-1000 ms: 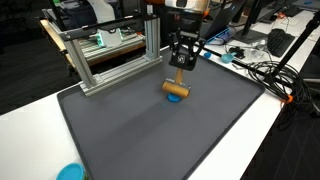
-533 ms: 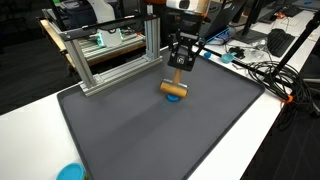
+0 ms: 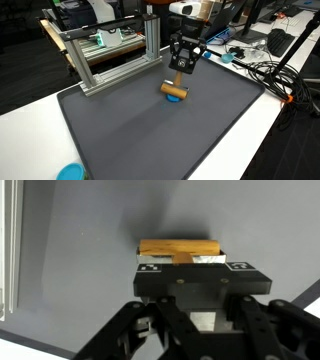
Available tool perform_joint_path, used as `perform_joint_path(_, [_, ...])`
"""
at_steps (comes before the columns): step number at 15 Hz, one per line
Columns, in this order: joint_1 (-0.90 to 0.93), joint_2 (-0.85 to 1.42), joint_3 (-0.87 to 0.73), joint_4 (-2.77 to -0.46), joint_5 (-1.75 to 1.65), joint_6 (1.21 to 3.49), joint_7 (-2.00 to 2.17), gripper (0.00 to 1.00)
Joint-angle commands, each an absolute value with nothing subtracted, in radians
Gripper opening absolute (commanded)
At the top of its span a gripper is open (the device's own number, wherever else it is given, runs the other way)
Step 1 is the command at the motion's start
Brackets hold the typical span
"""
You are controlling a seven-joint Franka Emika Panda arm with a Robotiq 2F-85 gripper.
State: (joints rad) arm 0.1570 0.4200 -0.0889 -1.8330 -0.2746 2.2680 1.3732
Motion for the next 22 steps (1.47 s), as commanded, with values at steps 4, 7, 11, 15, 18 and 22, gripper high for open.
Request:
perform_joint_path(4, [0.133,0.527,-0.099,-1.744,-0.235,2.195,1.373,0.22])
perform_joint_path(7, [0.123,0.557,-0.093,-1.721,-0.199,2.150,1.370,0.22])
perform_joint_path(11, [0.101,0.597,-0.092,-1.686,-0.148,2.175,1.374,0.22])
perform_joint_path(15, [0.094,0.631,-0.110,-1.658,-0.146,2.195,1.399,0.22])
perform_joint_path(18, [0.078,0.639,-0.104,-1.642,-0.140,2.168,1.340,0.22])
perform_joint_path(22, [0.092,0.535,-0.101,-1.637,-0.120,2.113,1.285,0.47])
